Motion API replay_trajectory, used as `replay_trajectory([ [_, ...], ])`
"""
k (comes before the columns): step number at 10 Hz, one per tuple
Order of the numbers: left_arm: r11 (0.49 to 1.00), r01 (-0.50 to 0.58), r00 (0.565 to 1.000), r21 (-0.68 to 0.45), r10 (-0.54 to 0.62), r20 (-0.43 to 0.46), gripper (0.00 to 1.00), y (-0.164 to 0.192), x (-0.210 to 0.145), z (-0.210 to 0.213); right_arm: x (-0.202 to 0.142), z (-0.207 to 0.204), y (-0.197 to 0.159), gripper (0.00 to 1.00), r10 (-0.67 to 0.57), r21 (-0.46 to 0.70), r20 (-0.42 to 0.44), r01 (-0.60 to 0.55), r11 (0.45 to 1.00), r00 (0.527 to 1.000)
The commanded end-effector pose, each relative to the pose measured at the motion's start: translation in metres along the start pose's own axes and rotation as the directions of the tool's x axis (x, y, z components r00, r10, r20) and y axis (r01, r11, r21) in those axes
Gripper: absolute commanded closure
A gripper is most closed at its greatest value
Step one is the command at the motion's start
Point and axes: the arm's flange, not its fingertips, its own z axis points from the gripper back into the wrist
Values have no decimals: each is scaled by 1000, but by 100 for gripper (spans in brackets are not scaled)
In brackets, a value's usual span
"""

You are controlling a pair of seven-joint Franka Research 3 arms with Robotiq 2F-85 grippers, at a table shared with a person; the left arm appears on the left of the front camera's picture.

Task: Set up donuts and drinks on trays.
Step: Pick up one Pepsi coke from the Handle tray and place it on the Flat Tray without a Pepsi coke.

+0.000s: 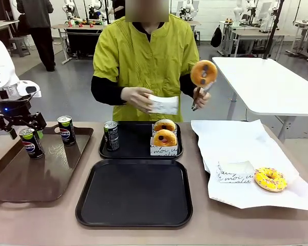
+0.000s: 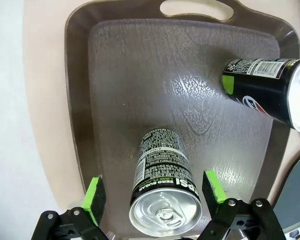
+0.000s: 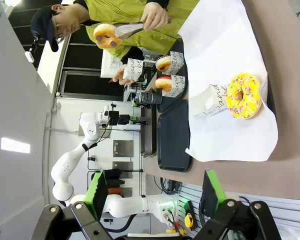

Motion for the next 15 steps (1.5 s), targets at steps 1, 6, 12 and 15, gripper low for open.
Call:
replay_trajectory([
  [1,1000,-5,1000,-13,5,-2,0,-2,-1,-4,0,0,1,0,13,12,4,-13,1000,1000],
  [6,999,-5,1000,-36,5,1,0,-1,-7,-11,0,0,1,0,13,12,4,-13,1000,1000],
  [12,999,4,1000,-54,-3,12,36,0,-7,-10,0,0,1,0,13,12,4,-13,1000,1000],
  [15,998,9,1000,-55,-8,13,43,0,-7,-8,0,0,1,0,13,12,4,-13,1000,1000],
])
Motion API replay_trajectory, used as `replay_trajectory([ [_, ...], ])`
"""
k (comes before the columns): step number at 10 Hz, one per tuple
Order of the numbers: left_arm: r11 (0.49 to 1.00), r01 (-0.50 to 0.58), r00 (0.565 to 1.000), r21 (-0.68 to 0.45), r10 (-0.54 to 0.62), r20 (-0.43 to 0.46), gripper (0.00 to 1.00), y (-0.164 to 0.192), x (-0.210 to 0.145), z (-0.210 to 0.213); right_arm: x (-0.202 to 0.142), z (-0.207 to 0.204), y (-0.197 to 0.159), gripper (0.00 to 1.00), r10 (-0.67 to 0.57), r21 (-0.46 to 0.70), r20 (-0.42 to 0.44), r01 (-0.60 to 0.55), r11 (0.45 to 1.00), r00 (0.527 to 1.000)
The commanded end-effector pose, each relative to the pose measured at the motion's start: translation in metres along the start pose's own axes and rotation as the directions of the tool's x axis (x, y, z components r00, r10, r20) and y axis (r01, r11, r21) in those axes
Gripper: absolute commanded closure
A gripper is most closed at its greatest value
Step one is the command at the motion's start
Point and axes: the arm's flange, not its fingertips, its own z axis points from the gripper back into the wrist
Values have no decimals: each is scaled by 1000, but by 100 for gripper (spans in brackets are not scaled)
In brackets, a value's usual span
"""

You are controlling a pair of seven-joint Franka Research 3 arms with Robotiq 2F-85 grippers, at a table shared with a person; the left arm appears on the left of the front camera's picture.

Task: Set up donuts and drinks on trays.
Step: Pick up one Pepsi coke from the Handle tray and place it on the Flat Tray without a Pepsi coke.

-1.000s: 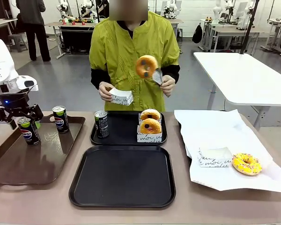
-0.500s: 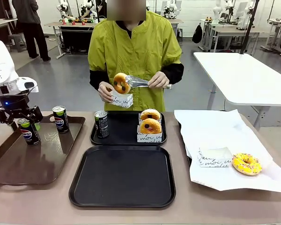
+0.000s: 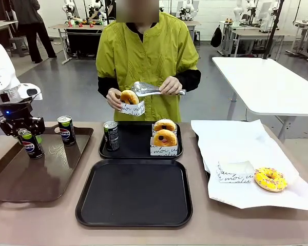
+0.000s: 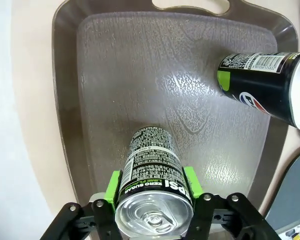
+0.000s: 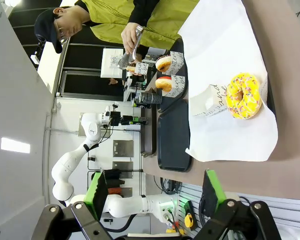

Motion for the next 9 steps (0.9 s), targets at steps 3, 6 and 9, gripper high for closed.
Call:
replay_trajectory([
  [3,999,38,999,-18,-37,24,91,-3,-5,8,0,0,1,0,13,12,4,-13,1000,1000],
  [6,994,105,994,-42,-105,14,85,-27,-26,39,0,0,1,0,13,12,4,-13,1000,1000],
  [9,981,191,980,-6,-192,-59,85,-66,-75,89,0,0,1,0,13,12,4,-13,1000,1000],
])
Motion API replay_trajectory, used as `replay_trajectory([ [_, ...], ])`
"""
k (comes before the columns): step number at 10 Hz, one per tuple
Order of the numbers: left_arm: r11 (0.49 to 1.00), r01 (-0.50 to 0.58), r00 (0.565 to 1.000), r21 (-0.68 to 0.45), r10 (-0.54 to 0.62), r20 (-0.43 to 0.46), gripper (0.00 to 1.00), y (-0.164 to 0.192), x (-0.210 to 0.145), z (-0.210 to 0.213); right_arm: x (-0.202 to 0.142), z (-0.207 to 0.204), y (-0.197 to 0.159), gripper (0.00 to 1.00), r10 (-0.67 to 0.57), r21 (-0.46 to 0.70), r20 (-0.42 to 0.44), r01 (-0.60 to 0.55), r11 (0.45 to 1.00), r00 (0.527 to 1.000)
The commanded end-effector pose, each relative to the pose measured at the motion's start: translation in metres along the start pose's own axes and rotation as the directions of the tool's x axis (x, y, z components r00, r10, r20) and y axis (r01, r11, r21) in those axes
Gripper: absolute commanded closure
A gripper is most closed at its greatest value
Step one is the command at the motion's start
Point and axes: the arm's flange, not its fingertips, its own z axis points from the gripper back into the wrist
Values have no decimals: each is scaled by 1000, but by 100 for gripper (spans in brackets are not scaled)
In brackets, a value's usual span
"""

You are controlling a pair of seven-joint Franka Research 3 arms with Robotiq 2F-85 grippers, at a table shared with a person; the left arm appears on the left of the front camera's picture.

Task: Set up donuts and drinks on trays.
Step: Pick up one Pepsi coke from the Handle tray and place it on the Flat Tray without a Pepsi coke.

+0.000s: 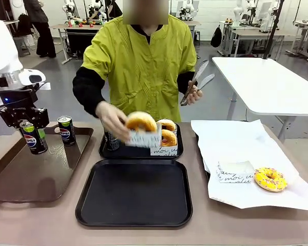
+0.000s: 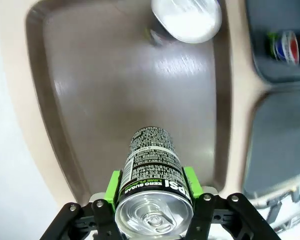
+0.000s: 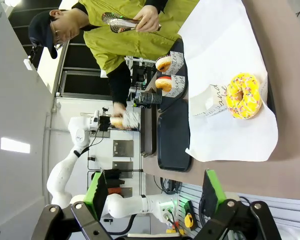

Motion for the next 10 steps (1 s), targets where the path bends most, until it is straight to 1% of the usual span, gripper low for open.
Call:
replay_trajectory([
  [1,997,71,997,18,-71,-23,85,-19,-37,28,0,0,1,0,13,13,4,-13,1000,1000],
  [3,994,106,993,17,-105,-46,85,-27,-63,44,0,0,1,0,13,13,4,-13,1000,1000],
  [4,994,108,993,11,-107,-50,85,-28,-73,49,0,0,1,0,13,13,4,-13,1000,1000],
  [6,992,128,992,3,-127,-20,85,-29,-93,56,0,0,1,0,13,13,4,-13,1000,1000],
  [7,993,120,993,0,-120,-11,85,-27,-98,59,0,0,1,0,13,13,4,-13,1000,1000],
  [8,996,84,996,-9,-84,-1,85,-23,-101,62,0,0,1,0,13,13,4,-13,1000,1000],
  [9,995,98,995,13,-98,-33,85,-31,-89,59,0,0,1,0,13,13,4,-13,1000,1000],
  [10,995,98,995,13,-98,-33,85,-31,-89,59,0,0,1,0,13,13,4,-13,1000,1000],
])
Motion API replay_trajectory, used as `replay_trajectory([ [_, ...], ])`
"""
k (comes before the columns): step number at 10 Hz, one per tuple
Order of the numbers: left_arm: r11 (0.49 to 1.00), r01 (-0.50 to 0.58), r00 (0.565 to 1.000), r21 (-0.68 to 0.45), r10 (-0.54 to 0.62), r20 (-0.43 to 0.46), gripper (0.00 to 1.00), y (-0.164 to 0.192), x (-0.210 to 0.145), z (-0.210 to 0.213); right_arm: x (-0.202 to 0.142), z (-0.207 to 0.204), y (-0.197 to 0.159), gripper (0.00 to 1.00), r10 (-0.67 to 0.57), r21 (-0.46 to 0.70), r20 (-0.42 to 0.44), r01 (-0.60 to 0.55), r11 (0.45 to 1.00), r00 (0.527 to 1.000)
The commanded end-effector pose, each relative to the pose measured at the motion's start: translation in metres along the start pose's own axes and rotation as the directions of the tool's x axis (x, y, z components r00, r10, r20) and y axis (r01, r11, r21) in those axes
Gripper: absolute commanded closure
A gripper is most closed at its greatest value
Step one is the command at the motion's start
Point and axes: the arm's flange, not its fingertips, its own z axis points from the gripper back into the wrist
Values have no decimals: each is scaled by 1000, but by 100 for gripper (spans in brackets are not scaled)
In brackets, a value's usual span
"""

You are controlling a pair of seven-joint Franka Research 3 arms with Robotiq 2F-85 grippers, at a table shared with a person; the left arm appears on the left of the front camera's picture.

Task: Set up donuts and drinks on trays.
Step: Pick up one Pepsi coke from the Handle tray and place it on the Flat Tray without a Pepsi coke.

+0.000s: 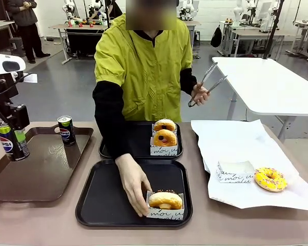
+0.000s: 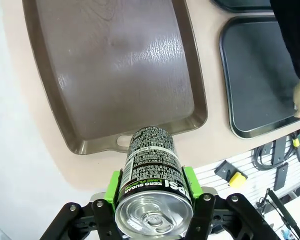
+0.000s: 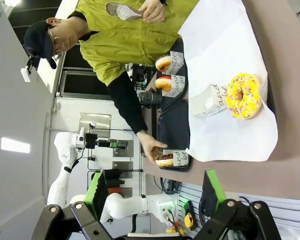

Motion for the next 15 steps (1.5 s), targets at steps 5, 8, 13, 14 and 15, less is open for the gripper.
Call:
replay_trajectory([
  [5,1000,6,1000,4,-6,-4,85,-2,5,0,0,0,1,0,13,13,5,-13,1000,1000],
  [8,993,112,993,23,-113,41,41,-42,4,-7,0,0,1,0,13,13,5,-13,1000,1000],
  [13,962,272,962,29,-272,28,41,-143,37,-18,0,0,1,0,13,13,5,-13,1000,1000],
  [14,955,294,955,28,-294,23,41,-160,47,-25,0,0,1,0,13,13,5,-13,1000,1000],
  [15,949,313,949,29,-314,15,41,-173,56,-31,0,0,1,0,13,13,5,-13,1000,1000],
])
